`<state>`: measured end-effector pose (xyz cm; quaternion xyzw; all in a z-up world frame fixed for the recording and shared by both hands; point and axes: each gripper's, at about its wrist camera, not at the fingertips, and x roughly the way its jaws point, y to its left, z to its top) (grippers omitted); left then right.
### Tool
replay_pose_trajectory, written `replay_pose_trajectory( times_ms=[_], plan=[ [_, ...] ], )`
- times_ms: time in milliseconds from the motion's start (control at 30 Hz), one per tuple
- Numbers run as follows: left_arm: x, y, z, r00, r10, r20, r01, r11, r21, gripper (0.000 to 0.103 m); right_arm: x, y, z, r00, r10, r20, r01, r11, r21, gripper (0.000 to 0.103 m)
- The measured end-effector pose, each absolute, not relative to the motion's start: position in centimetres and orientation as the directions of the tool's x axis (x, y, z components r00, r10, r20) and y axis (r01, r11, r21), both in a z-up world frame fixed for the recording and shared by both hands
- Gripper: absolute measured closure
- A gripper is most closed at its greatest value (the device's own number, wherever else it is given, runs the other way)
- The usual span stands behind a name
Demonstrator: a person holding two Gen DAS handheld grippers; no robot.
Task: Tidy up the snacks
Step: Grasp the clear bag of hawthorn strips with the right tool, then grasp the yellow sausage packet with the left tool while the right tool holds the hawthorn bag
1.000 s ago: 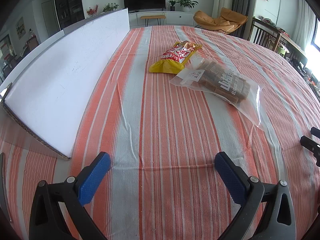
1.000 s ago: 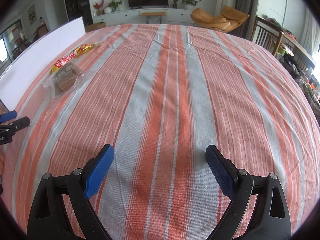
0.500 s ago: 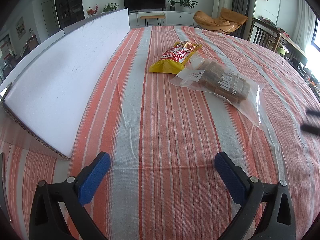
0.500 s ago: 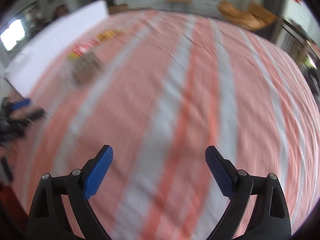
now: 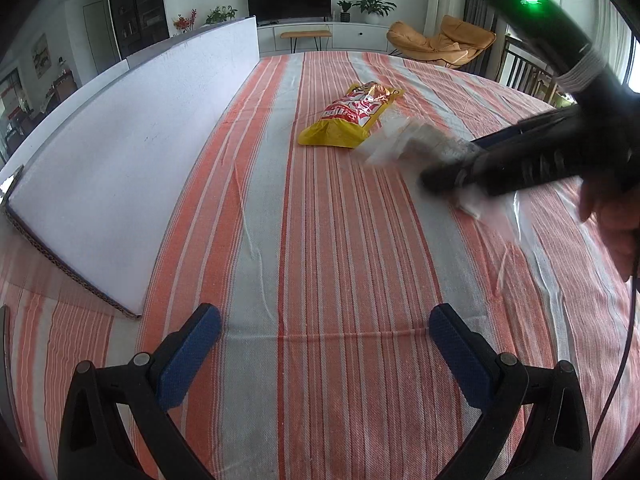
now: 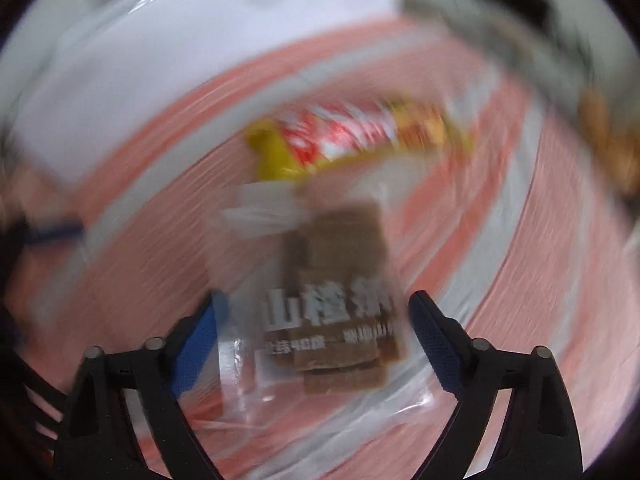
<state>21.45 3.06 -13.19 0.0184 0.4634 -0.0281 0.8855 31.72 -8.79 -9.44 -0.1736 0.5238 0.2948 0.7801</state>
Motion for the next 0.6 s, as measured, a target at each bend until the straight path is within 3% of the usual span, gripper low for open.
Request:
replay_pose_trajectory(
  times_ms=[33,133,267,367,467,533,600],
  plan=[
    [21.5,3.1,-13.2,0.569,-0.032,-0.822,0.067,0.998,0.007,0.000,32.0,-10.1,-9.0,0.290,0.303,-0.908,-0.605,0.793,0.071,0.039],
    [21.5,3.1,-13.1,0.569,-0.032,-0.822,0.067,0.998,0.007,0.000,31.5,-14.3,-9.0,0.350,0.269,-0.897,-0.475,0.877,0.078,0.040],
    [21.5,3.0,-13.1,0.570,-0.032,-0.821,0.067,0.998,0.008,0.000,28.3,-23.6,-9.2,0.486,0.116,-0.866,-0.167,0.985,0.038,0.038],
    [21.5,3.0,-13.1,0.570,-0.032,-0.821,0.067,0.998,0.008,0.000,25.3,-28.2,-9.3,0.548,0.004,-0.837,-0.042,0.999,-0.023,0.037],
    [21.5,3.0,-13.1,0.570,-0.032,-0.821,0.067,0.998,0.007,0.000,23.5,-30.3,-9.5,0.577,0.007,-0.817,-0.021,1.000,-0.006,0.029],
    [21.6,3.0,-13.1,0.570,-0.032,-0.821,0.067,0.998,0.007,0.000,22.9,-30.5,-9.9,0.595,0.012,-0.804,-0.026,1.000,-0.004,0.016],
    [21.5,3.0,-13.2,0.570,-0.032,-0.821,0.066,0.998,0.007,0.000,23.0,-30.2,-10.0,0.604,0.008,-0.797,-0.025,1.000,-0.009,0.012]
  ],
)
